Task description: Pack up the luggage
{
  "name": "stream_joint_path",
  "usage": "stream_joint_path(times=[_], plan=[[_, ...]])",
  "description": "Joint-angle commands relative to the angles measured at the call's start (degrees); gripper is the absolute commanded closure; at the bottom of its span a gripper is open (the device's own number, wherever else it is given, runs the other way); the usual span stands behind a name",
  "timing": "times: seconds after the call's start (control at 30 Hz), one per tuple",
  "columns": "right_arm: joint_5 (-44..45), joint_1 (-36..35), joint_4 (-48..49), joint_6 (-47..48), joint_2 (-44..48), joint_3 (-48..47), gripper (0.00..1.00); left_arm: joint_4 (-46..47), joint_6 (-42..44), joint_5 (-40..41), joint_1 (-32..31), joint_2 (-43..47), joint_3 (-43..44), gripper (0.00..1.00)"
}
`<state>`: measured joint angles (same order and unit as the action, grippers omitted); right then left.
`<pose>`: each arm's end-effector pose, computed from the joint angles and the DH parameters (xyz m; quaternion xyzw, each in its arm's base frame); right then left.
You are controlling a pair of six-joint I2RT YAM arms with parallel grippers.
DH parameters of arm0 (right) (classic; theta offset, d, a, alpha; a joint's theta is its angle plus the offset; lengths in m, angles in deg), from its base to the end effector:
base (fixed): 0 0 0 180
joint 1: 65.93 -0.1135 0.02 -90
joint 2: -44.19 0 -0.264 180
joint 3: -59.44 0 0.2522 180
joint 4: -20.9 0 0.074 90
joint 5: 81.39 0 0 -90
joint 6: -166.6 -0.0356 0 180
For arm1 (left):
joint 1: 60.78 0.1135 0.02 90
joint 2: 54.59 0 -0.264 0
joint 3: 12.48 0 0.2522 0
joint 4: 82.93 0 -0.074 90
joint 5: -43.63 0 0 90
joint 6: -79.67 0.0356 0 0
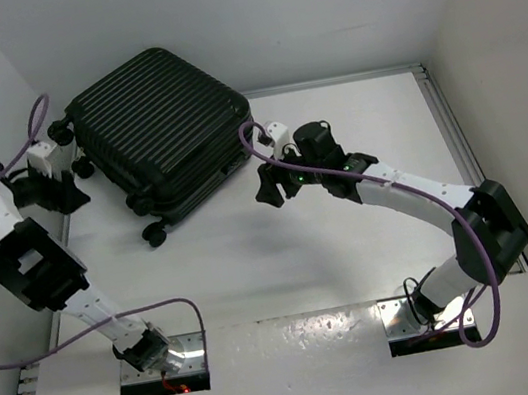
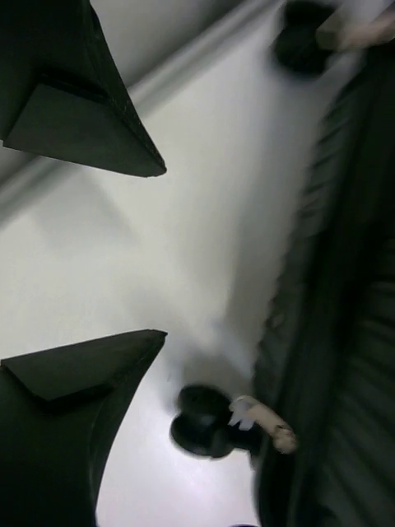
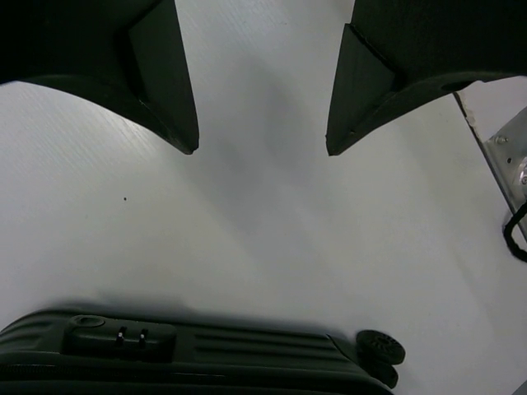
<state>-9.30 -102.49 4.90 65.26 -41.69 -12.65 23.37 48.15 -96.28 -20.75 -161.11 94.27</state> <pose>0.2662 0.2111 0.2631 -0.2628 0.8169 0.3242 0.3981 0.3045 0.2202 0.2747 0.2037 0.8759 -0.1738 0.4014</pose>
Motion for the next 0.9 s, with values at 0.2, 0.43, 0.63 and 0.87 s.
stream_joint_path(times=[0.2, 0.43, 0.63, 0.87], plan=[[2.27, -0.36, -0.75, 3.86, 0.72, -3.20, 0.36, -14.85, 23.70, 8.69, -10.85, 18.52, -9.04, 0.10], [2.01, -0.27, -0.66, 2.72, 1.86, -1.97, 0.35, -9.38, 8.38, -1.06, -1.72, 12.67, -0.90, 0.13], [2.53, -0.45, -1.54, 3.60, 2.47, -1.79, 0.35, -14.76, 18.24, 1.81, -2.92, 16.76, -8.58, 0.11], [2.53, -0.36, -2.24, 4.30, 3.09, -0.91, 0.35, -14.76, 16.06, -0.18, -9.00, 24.87, -12.66, 0.01]])
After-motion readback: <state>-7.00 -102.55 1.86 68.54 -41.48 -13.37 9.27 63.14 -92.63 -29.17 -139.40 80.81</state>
